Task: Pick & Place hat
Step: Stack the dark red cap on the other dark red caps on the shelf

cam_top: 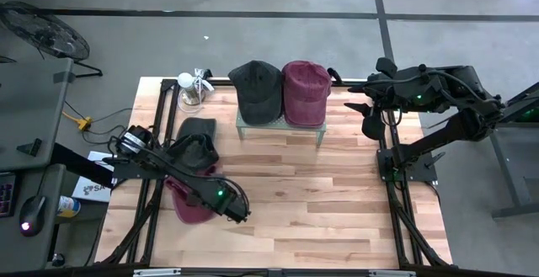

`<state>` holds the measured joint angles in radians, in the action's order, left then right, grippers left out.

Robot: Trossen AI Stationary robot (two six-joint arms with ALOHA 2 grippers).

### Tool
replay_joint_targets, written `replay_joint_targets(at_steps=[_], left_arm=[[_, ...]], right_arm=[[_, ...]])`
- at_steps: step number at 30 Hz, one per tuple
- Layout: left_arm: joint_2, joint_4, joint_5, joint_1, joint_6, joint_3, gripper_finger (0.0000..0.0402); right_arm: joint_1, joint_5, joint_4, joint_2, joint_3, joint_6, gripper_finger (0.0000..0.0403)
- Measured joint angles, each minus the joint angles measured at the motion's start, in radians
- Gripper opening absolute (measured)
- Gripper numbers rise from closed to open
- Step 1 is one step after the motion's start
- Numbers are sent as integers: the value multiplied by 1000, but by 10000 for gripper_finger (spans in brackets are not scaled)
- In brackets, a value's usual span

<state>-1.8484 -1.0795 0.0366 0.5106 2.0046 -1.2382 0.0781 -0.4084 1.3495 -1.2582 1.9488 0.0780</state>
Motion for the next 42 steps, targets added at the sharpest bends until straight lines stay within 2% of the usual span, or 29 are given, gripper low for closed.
replay_joint_targets(at_steps=[4,8,13,18,23,27,34,42], left_arm=[[3,-4,41,0,-47,-2,17],[14,4,89,0,-127,-5,17],[31,33,82,1,-294,-97,8],[30,38,-21,0,-499,-225,8],[29,0,-173,0,-735,-359,7],[29,-26,-224,0,-916,-493,7],[29,-37,-300,0,-1165,-740,7],[29,-89,-501,0,-1383,-970,7]], right_arm=[[0,0,0,0,0,0,172],[0,0,0,0,0,0,172],[0,1,0,0,0,0,172],[0,26,0,0,0,-14,172],[0,62,0,0,0,-42,172],[0,92,0,0,0,-69,172],[0,180,0,0,0,-129,166],[0,299,-1,0,0,-166,156]])
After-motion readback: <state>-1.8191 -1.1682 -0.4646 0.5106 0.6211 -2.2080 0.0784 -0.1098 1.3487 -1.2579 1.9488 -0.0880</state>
